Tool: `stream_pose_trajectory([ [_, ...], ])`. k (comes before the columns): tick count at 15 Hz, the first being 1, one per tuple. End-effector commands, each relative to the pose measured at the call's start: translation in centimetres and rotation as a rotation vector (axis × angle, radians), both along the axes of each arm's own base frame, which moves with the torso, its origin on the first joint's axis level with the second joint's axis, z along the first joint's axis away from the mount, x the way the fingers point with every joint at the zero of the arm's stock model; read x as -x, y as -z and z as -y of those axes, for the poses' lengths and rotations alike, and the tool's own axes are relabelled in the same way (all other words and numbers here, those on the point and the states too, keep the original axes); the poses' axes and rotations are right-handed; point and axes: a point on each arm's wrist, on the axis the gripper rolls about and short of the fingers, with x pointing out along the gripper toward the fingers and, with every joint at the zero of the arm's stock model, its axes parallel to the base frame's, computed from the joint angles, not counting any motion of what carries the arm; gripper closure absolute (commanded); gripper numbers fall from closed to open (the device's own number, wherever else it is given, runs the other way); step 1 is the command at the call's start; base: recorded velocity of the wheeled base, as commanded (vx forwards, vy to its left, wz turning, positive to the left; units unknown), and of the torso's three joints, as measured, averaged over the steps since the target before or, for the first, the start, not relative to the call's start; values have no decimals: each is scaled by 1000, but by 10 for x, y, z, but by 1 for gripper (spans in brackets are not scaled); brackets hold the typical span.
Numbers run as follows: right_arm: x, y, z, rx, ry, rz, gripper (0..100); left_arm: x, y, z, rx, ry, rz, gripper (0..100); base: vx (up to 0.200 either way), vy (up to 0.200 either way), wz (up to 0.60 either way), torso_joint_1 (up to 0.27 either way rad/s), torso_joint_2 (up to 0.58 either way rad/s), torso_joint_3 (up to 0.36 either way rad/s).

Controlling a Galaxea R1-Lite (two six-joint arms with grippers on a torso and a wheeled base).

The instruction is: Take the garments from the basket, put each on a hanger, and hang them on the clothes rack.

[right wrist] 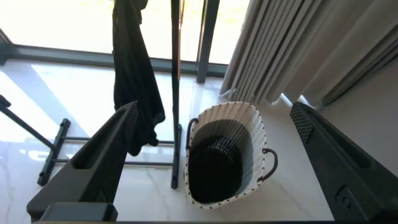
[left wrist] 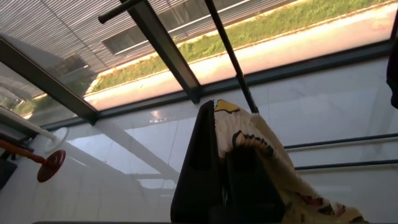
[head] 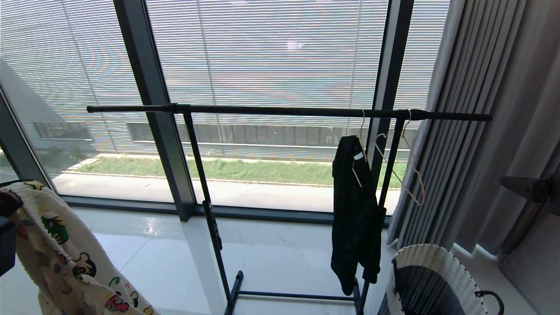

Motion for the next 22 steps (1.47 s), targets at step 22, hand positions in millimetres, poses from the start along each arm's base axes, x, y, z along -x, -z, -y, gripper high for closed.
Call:
stream_pose_trajectory([
  [22, -124, 99, -3, -68, -14, -272, 0, -2, -4, 1, 3, -4, 9, 100, 109, 0, 0, 3, 2, 1],
])
